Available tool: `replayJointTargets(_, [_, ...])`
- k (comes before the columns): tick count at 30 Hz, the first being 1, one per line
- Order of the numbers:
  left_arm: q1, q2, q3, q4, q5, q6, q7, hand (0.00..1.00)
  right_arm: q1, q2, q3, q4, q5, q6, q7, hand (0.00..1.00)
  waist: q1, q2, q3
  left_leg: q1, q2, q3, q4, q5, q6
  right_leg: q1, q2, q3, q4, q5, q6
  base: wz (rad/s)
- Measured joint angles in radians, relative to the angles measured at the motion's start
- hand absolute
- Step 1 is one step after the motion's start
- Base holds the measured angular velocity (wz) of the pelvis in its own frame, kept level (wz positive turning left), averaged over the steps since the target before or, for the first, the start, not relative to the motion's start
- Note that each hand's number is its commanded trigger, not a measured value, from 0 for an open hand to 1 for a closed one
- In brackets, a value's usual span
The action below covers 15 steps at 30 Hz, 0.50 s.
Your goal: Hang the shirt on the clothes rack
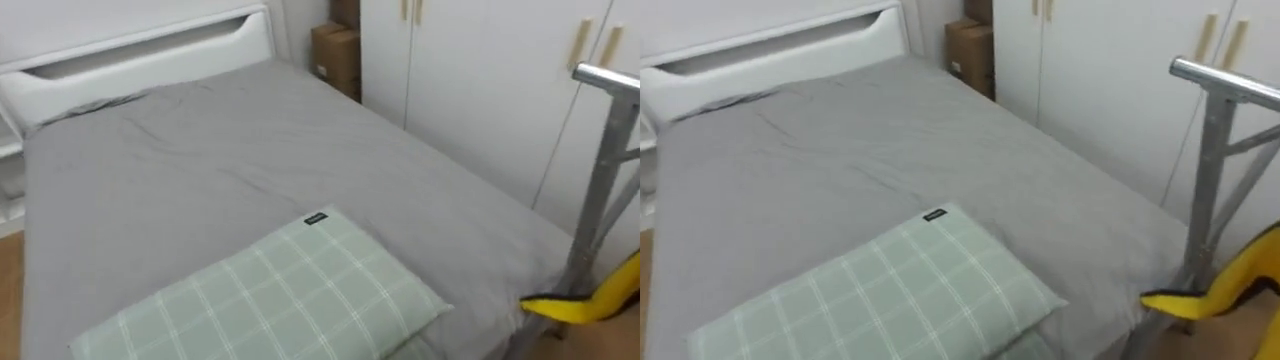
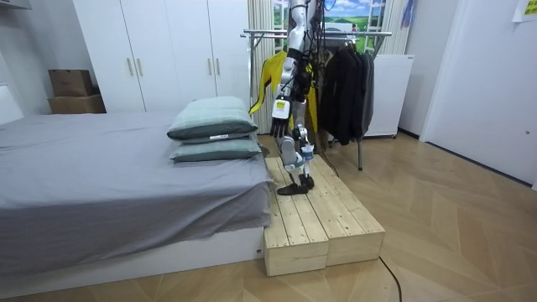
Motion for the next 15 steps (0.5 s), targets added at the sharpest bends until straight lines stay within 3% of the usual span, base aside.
replayJointTargets(1, [0.005, 0.004, 0.003, 0.007, -0.002, 0.001, 0.0, 0.0, 0.011, 0.007, -0.031, 0.0, 0.019, -0.002, -0.005, 0.0, -0.008, -0.005, -0.0017, 0.011, -0.014, -0.044, 0.003, -0.001, 0.009, -0.021, -0.011, 0.093, 0.059, 0.015, -0.012, 0.95])
replayJointTargets(2, [0.003, 0.005, 0.003, 0.008, -0.003, 0.001, 0.0, 0.0, 0.016, 0.01, -0.044, 0.001, 0.033, -0.003, -0.008, 0.0, -0.012, 0.006, 0.0, 0.02, -0.014, -0.071, 0.004, -0.003, 0.012, -0.036, -0.003, 0.139, 0.066, 0.015, -0.012, 0.9])
replayJointTargets(4, [0.006, 0.012, 0.018, 0.009, -0.004, 0.0, 0.003, 0.0, 0.024, 0.018, -0.055, -0.002, 0.071, -0.004, -0.014, 0.0, -0.018, 0.011, -0.0124, 0.017, -0.011, -0.173, 0.002, -0.002, 0.016, -0.078, 0.076, 0.345, -0.051, -0.018, 0.021, 1.04])
replayJointTargets(5, [0.004, 0.014, 0.026, 0.011, -0.009, 0.001, 0.004, 0.0, 0.023, 0.019, -0.055, -0.002, 0.076, -0.004, -0.015, 0.0, -0.02, 0.007, -0.0113, 0.017, -0.011, -0.198, 0.001, -0.002, 0.016, -0.085, 0.093, 0.392, -0.095, -0.018, 0.023, 1.15])
replayJointTargets(6, [0.002, 0.024, 0.031, 0.01, -0.034, 0.0, 0.006, 0.0, 0.019, 0.024, -0.055, -0.001, 0.075, -0.001, -0.018, 0.0, -0.022, -0.007, -0.0096, 0.02, -0.012, -0.239, -0.002, -0.001, 0.016, -0.094, 0.125, 0.478, -0.186, -0.008, 0.025, 1.13])
replayJointTargets(7, [0.006, 0.033, 0.037, 0.01, -0.046, 0.0, 0.007, 0.0, 0.019, 0.03, -0.057, -0.002, 0.075, -0.001, -0.02, 0.0, -0.021, -0.019, -0.0079, 0.024, -0.013, -0.278, -0.001, 0.0, 0.011, -0.093, 0.153, 0.573, -0.282, 0.036, 0.022, 1.08])
replayJointTargets(8, [0.009, 0.036, 0.042, 0.01, -0.046, 0.0, 0.007, 0.0, 0.018, 0.033, -0.058, -0.003, 0.074, 0.0, -0.019, 0.0, -0.021, -0.025, -0.0069, 0.027, -0.015, -0.297, -0.001, -0.003, 0.007, -0.092, 0.165, 0.617, -0.319, 0.076, 0.026, 1.14])
replayJointTargets(9, [0.016, 0.041, 0.043, 0.012, -0.046, 0.0, 0.007, 0.0, 0.021, 0.037, -0.06, -0.005, 0.071, 0.005, -0.018, 0.0, -0.024, -0.035, -0.0069, 0.03, -0.025, -0.342, 0.002, -0.007, -0.001, -0.088, 0.182, 0.673, -0.348, 0.149, 0.057, 1.03])
replayJointTargets(11, [0.028, 0.036, 0.044, 0.017, -0.046, -0.001, 0.007, 0.0, 0.015, 0.032, -0.061, -0.008, 0.049, 0.021, -0.019, 0.0, -0.004, -0.031, -0.0078, 0.034, -0.026, -0.385, -0.007, -0.008, -0.017, -0.052, 0.201, 0.653, -0.374, 0.154, 0.053, 0.72])
replayJointTargets(13, [0.031, 0.035, 0.051, 0.048, -0.045, 0.001, 0.007, 0.0, 0.006, 0.033, -0.061, -0.008, 0.035, 0.022, -0.017, 0.0, -0.005, -0.023, -0.0063, 0.027, -0.025, -0.447, -0.016, 0.002, -0.033, -0.015, 0.212, 0.611, -0.409, 0.154, 0.046, 0.68])
replayJointTargets(15, [0.043, 0.031, 0.054, 0.05, -0.044, 0.001, 0.001, 0.0, 0.003, 0.03, -0.041, -0.01, 0.039, 0.031, -0.017, 0.0, 0.025, -0.021, -0.0069, 0.027, -0.021, -0.451, -0.02, 0.005, -0.04, -0.013, 0.215, 0.604, -0.41, 0.14, 0.037, 0.29])
